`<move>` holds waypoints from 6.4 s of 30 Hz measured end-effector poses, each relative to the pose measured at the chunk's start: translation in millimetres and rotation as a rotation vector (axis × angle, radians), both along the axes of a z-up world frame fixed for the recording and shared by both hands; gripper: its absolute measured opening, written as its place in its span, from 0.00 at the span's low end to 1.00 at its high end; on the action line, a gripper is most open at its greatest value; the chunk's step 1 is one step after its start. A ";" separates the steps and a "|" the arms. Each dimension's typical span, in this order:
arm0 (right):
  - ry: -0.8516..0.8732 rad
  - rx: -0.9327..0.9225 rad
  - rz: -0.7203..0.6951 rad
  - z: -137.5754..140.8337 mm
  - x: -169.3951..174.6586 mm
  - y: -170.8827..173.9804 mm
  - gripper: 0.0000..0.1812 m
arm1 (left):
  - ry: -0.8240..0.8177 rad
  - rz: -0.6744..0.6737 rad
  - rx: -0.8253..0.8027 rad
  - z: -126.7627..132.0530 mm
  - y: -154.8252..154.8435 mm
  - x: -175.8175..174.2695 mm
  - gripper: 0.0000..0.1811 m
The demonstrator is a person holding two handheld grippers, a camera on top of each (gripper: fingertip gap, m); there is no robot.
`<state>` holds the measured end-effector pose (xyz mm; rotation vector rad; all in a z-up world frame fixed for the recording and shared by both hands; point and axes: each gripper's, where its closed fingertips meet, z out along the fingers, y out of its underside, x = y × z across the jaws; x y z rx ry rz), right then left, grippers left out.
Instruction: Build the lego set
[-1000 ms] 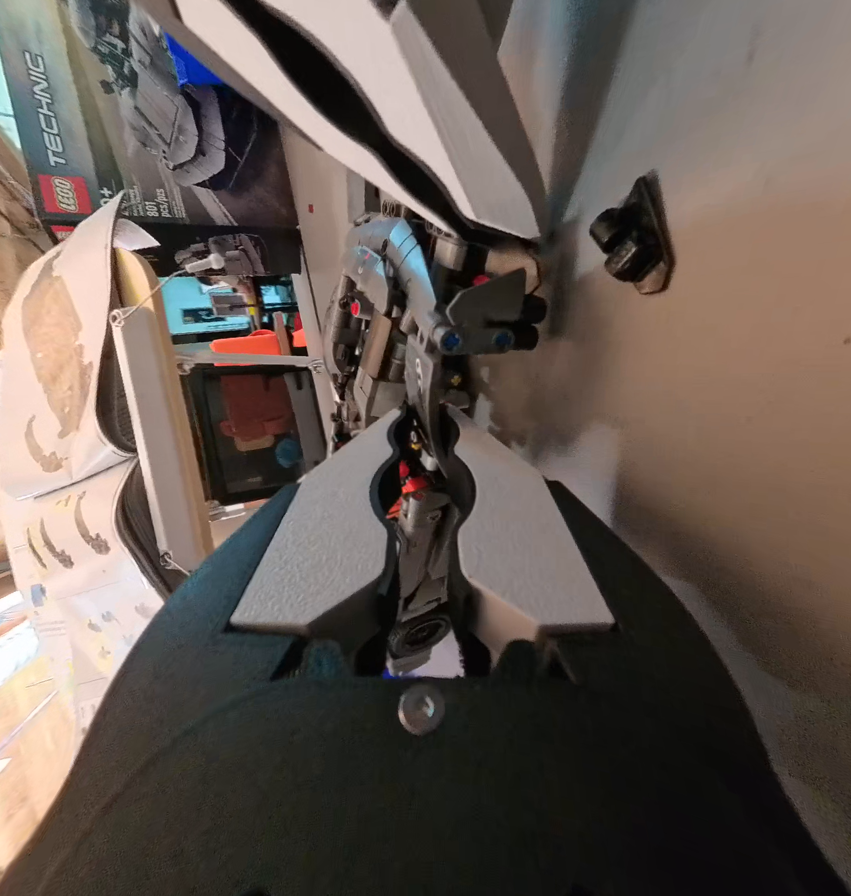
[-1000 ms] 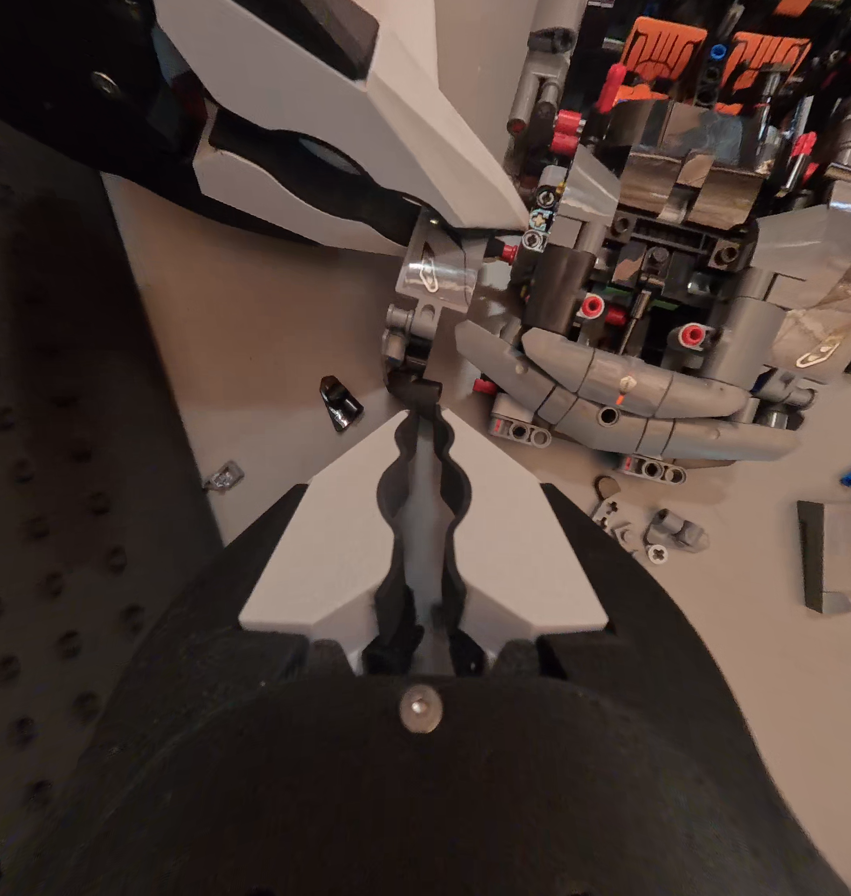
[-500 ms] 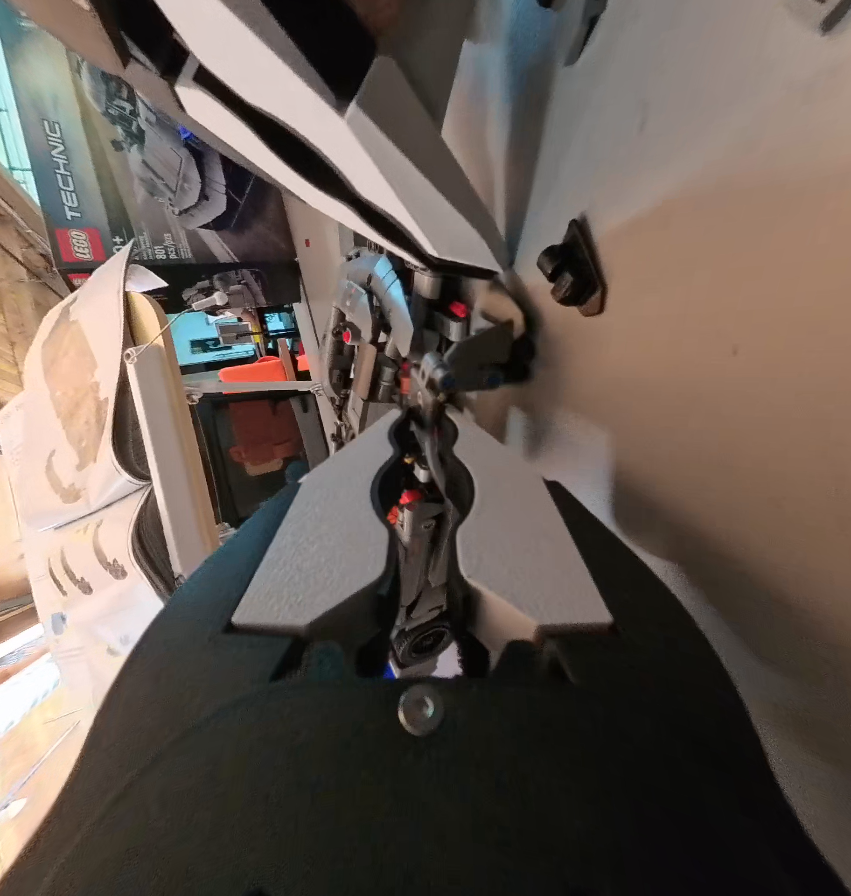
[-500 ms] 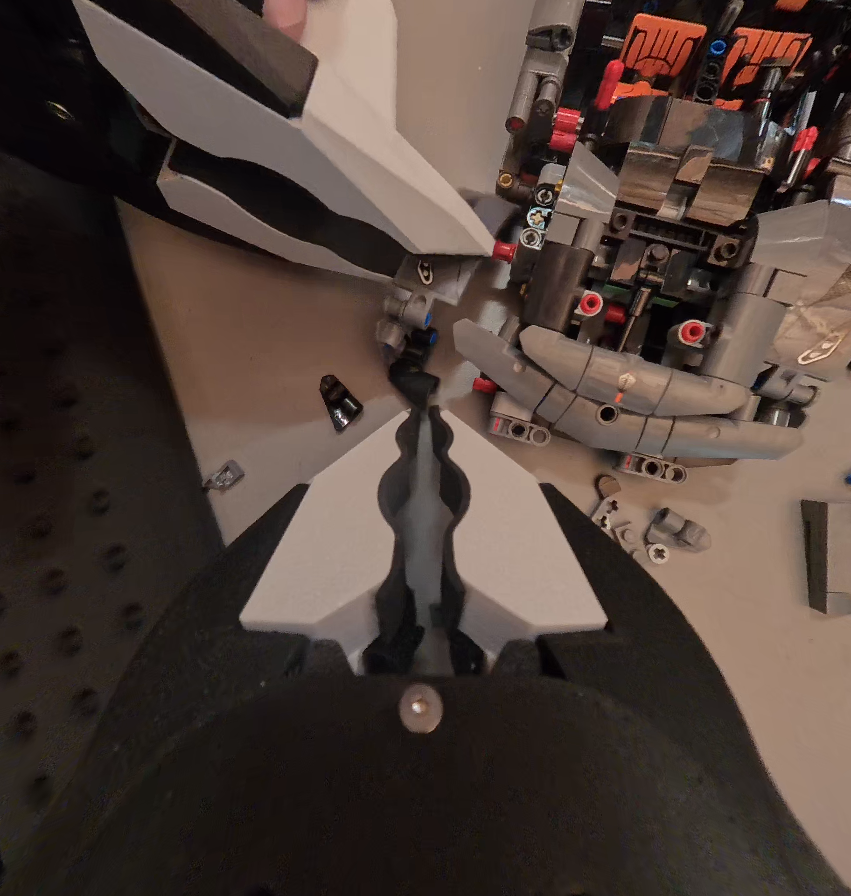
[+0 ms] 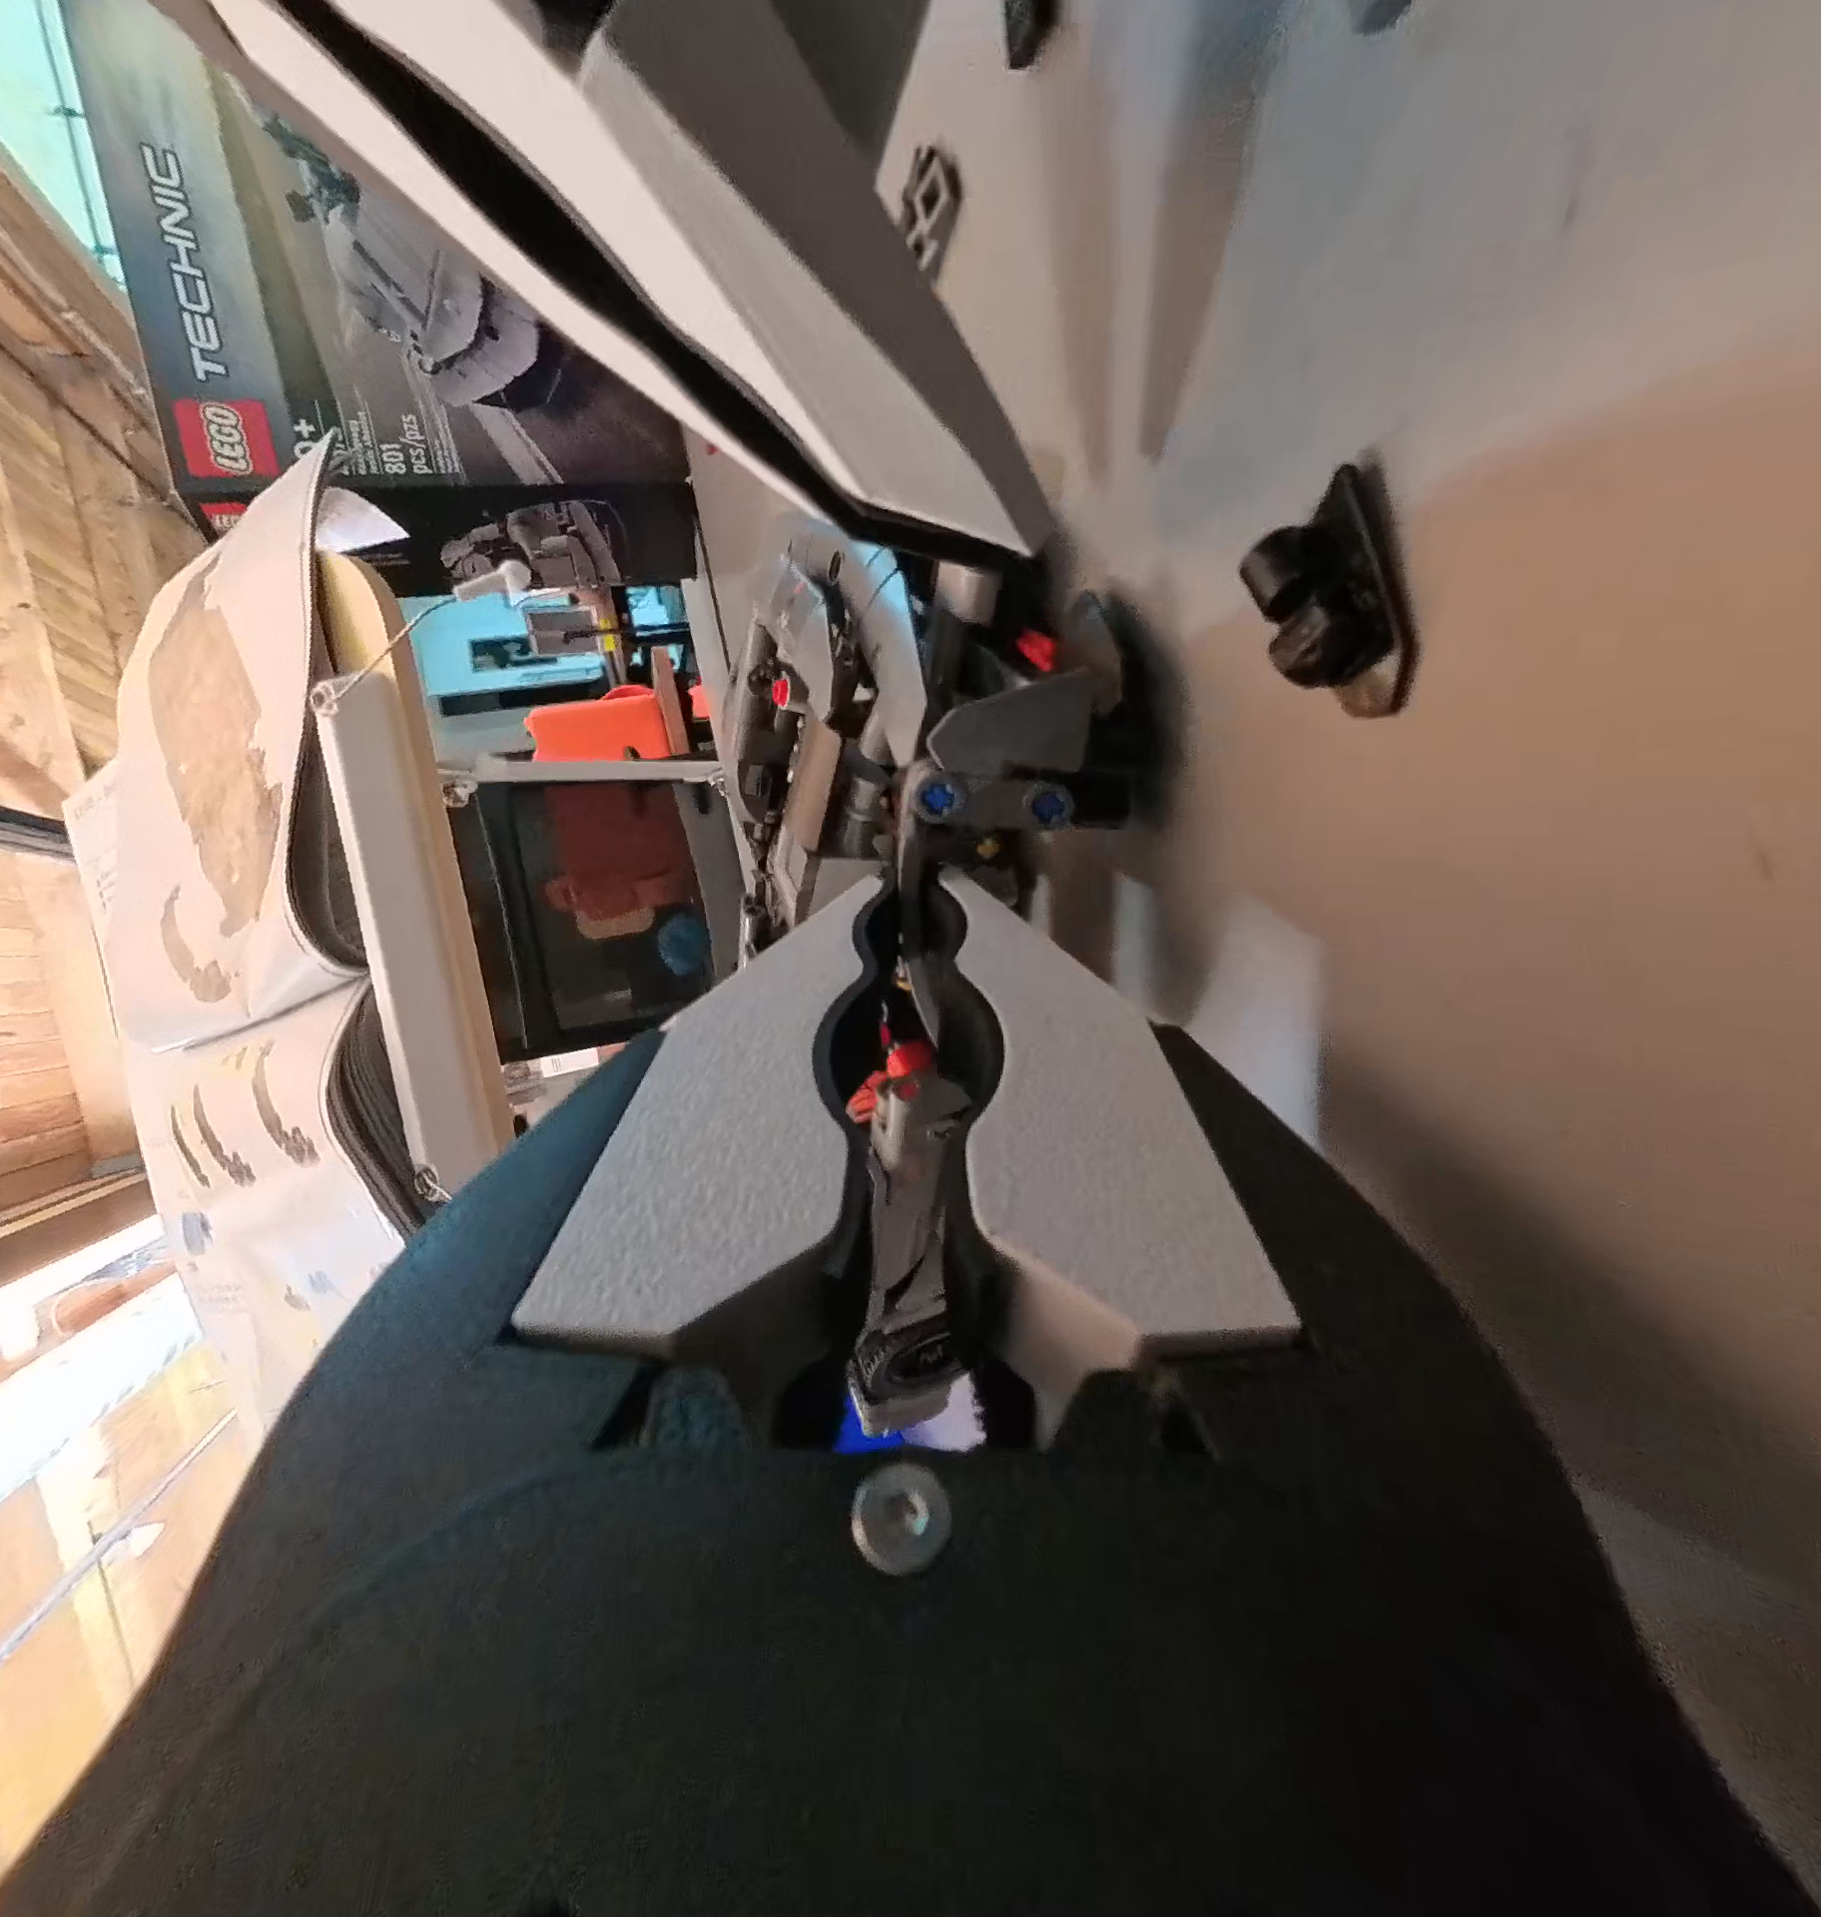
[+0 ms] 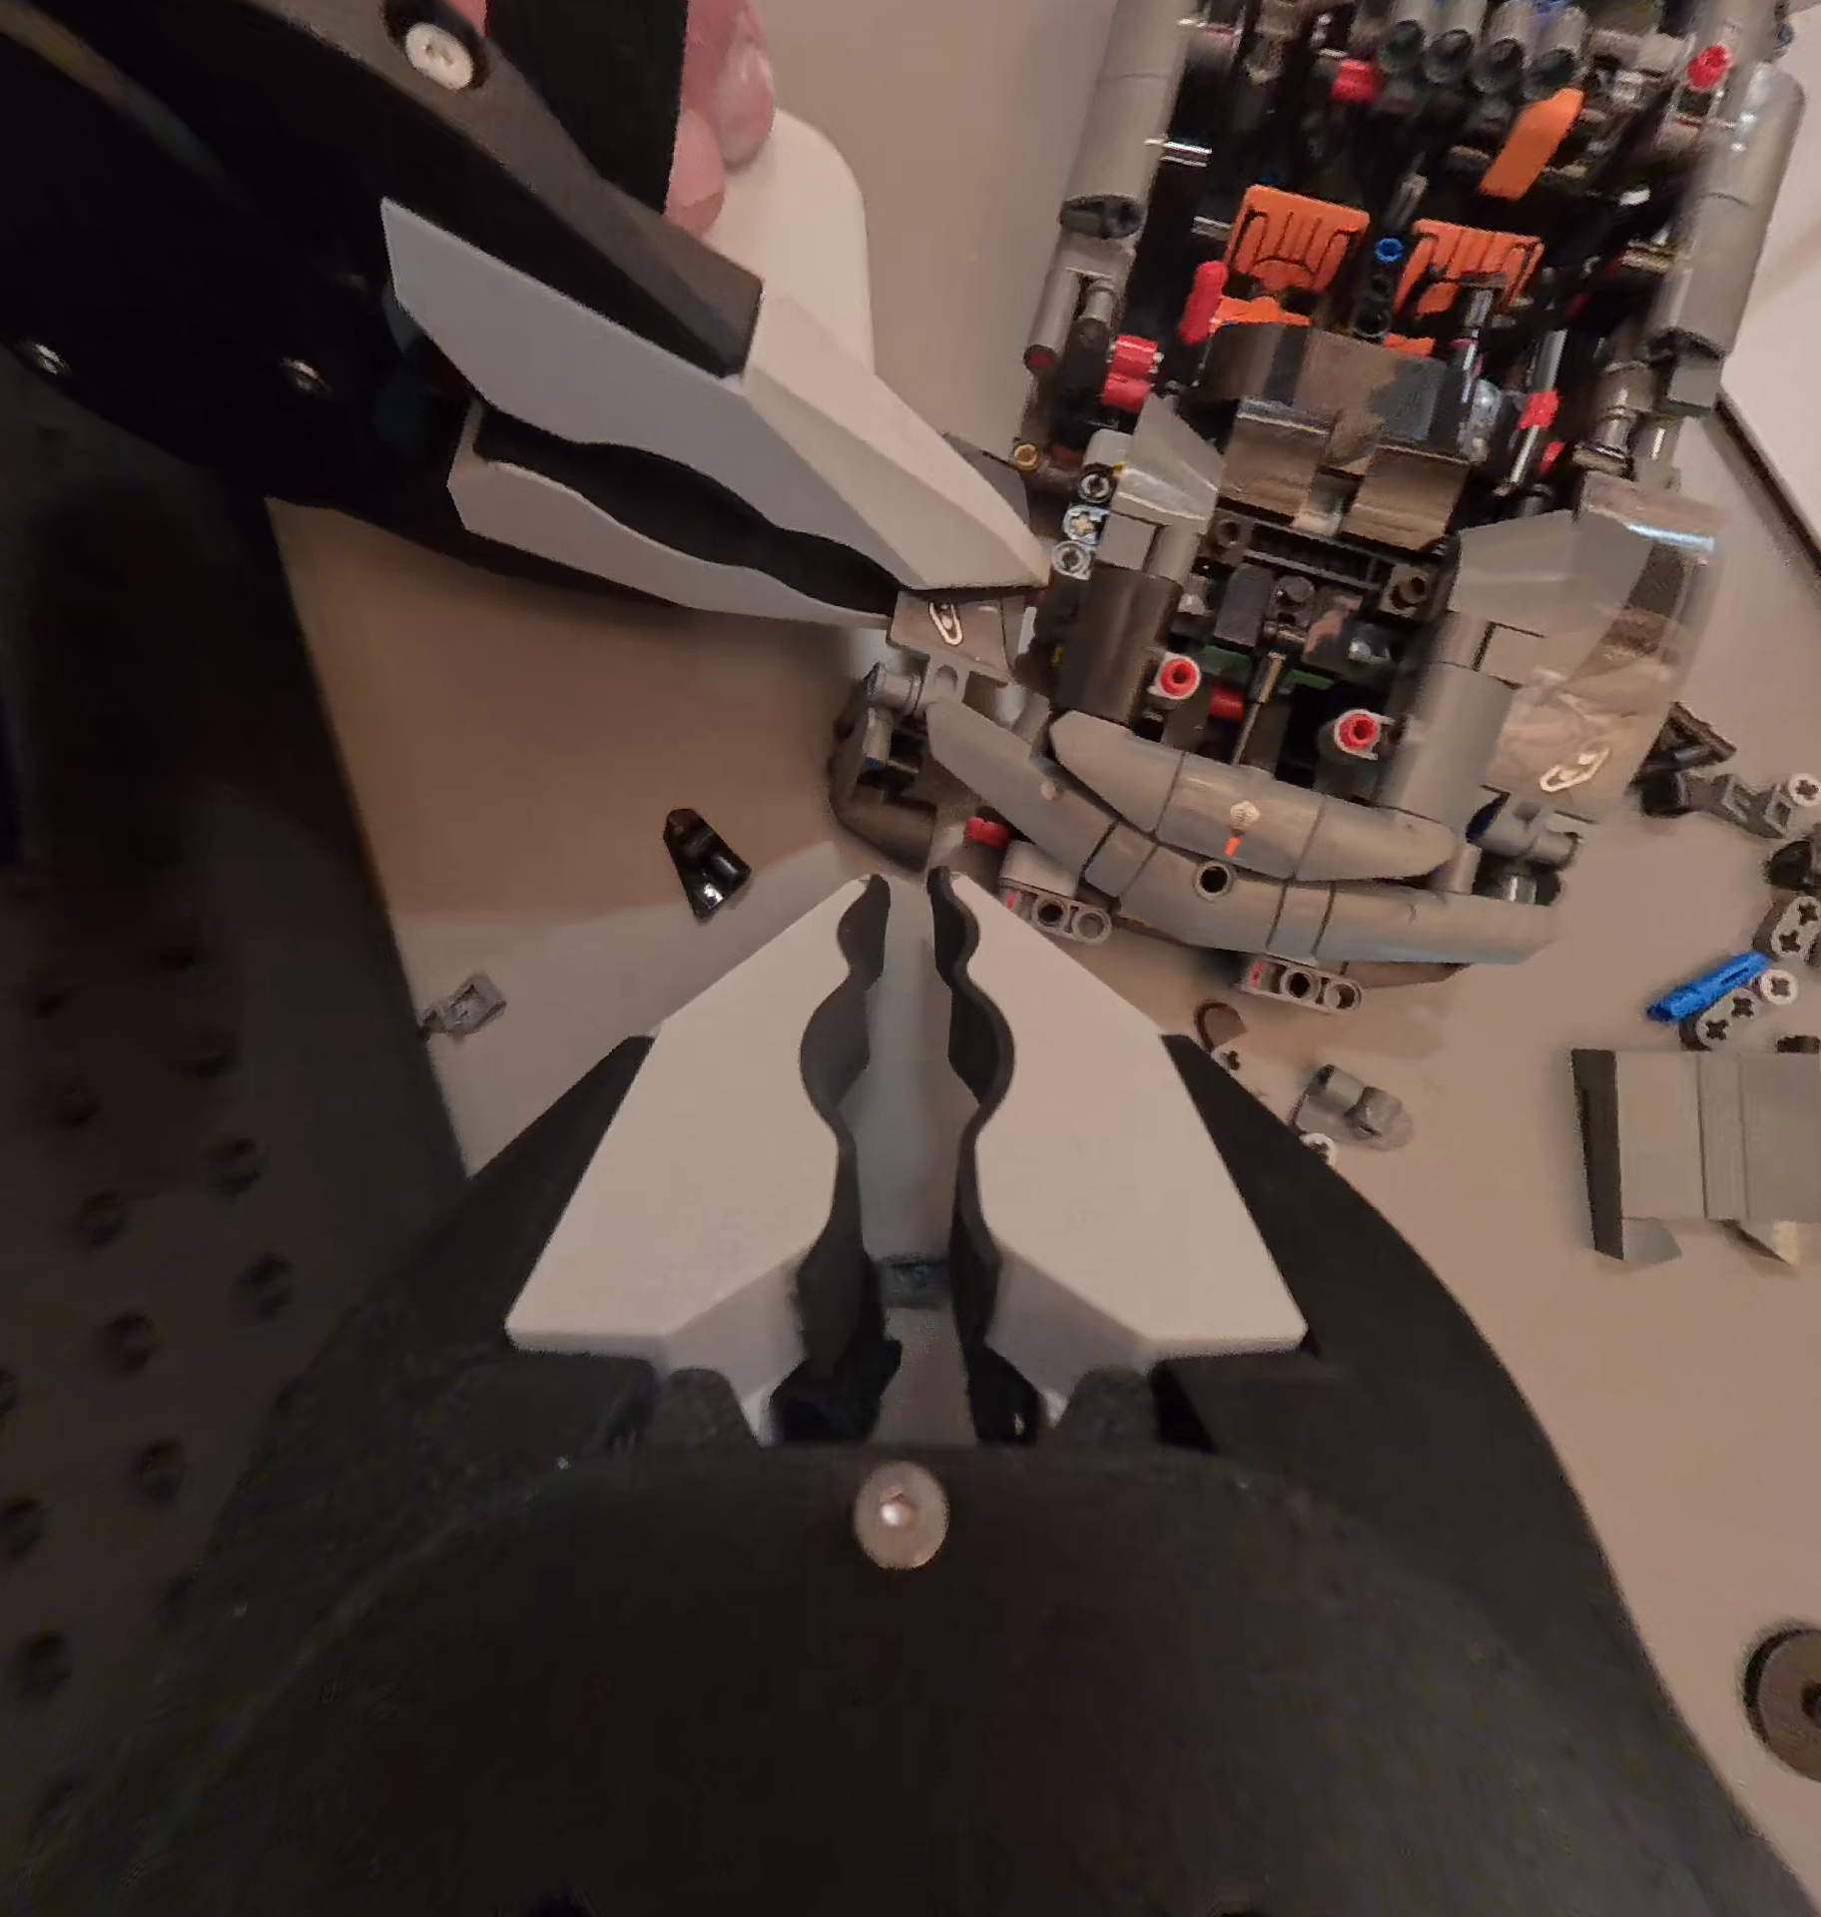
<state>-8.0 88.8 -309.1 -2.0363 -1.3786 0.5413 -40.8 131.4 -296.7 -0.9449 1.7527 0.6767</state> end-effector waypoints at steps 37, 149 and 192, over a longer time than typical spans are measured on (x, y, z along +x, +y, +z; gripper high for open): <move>-0.014 0.023 0.058 -8.2 -11.9 -5.2 0.10 | 0.012 -0.109 0.006 4.8 -17.4 4.7 0.00; 0.056 0.068 0.049 20.8 19.5 12.7 0.07 | -0.006 -0.090 -0.289 -6.8 -23.5 4.2 0.24; 0.043 0.176 0.091 25.3 20.7 24.3 0.06 | 0.371 -0.009 -0.470 -19.4 -22.2 3.9 0.08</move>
